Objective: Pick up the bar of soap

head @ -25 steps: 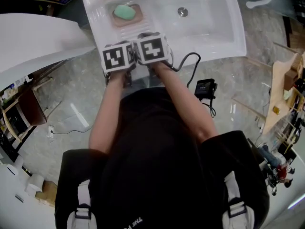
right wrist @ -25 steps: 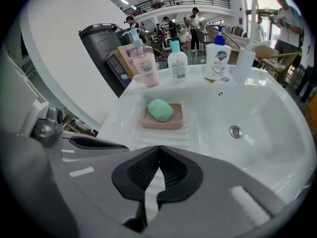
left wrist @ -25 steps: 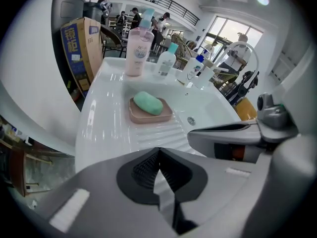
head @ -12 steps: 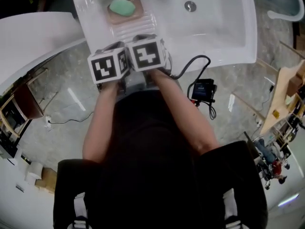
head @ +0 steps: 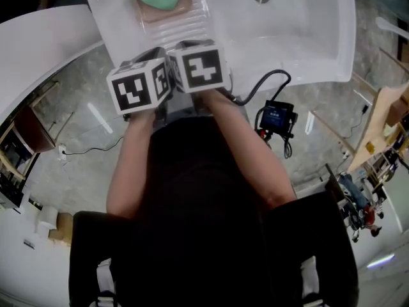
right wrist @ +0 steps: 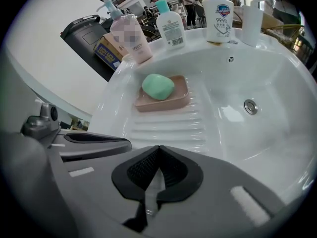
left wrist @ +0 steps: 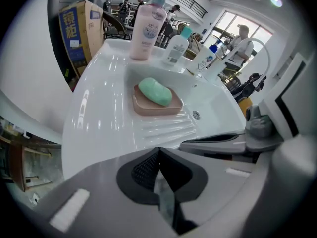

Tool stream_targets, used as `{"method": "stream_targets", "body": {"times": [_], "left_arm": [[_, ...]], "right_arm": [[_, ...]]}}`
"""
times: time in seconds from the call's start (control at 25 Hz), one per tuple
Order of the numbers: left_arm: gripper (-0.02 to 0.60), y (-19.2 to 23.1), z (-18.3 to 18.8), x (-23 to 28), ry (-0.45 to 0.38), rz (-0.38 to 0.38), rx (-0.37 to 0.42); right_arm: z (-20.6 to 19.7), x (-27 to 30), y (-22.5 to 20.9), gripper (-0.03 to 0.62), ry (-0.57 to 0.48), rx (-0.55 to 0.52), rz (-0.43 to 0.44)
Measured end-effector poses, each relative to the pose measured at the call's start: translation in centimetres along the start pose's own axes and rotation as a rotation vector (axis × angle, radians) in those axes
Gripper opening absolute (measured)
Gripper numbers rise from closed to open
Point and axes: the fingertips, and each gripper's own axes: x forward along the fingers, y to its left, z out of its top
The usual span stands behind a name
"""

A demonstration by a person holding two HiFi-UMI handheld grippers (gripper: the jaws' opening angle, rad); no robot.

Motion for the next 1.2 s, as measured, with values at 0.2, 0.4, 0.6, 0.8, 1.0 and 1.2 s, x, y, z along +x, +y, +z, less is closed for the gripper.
{"method": "stream_targets", "body": {"times": [0.2,0.4,0.6,0.8,1.0,1.2], "left_arm": [[-0.002,-0.1,-0.3,0.4,0.023,0.018,0.024],[-0.002,0.0,0.7,0.1,-0.006,0.051,0.092],[-0.003,-0.3,0.5,0.3,0.013,0.012,0.105],[-0.002,0.7,1.2,-1.3,0.02,0.019,0.168],[0.086,1.1,4.9,-2.2,0.011,-0.066,0.131],[0.227,1.0,9.5,-1.8,-0.023,-0.071,0.155]], "right_arm": [[-0.2,0.1,-0.2,0.015,0.005,-0.005,0.017],[-0.5,0.2,0.2,0.017,0.03,-0.026,0.052],[-0.4,0.4,0.8,0.015,0.029,-0.033,0.081],[-0.6,-0.1,2.0,0.015,0.043,-0.077,0.089],[-1.2,-0.1,3.1,0.015,0.044,-0.133,0.092],[-1.1,0.0,3.3,0.015,0.055,-0.139,0.115]]}}
